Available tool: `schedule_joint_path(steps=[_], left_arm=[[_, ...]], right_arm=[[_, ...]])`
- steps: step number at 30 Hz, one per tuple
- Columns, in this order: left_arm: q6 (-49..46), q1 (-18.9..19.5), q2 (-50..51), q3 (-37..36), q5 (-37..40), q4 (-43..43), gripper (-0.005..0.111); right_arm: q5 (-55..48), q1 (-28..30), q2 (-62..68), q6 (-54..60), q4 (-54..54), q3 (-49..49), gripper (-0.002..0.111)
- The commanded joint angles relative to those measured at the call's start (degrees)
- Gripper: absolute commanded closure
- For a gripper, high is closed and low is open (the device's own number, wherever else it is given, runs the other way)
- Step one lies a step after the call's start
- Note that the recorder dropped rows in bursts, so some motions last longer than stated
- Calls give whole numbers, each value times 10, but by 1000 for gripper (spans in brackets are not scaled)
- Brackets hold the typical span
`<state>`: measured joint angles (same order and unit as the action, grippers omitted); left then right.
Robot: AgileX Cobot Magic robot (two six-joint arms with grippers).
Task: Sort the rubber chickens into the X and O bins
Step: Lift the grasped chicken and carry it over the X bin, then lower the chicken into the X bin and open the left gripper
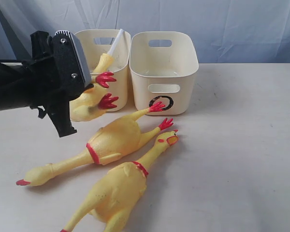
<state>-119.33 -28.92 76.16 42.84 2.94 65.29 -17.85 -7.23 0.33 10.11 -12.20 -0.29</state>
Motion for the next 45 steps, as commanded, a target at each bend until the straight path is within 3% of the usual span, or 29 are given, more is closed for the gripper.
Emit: schedule_joint_path(steps=[1, 21, 35, 41, 45], left_arm=[[28, -3, -23, 3, 14, 13, 107], [35, -3, -107, 24, -19, -14, 107], [37, -3, -64, 56, -86, -18, 107], [105, -3, -8, 100, -130, -20, 107], [205, -3, 31, 137, -174, -25, 107]], right_arm=[[4, -2, -3, 1, 1, 3, 108], [4, -2, -3, 1, 1, 3, 108], [4, -2, -3, 1, -1, 3, 108], [4, -2, -3, 1, -1, 3, 108], [4, -2, -3, 1, -1, 3, 108]])
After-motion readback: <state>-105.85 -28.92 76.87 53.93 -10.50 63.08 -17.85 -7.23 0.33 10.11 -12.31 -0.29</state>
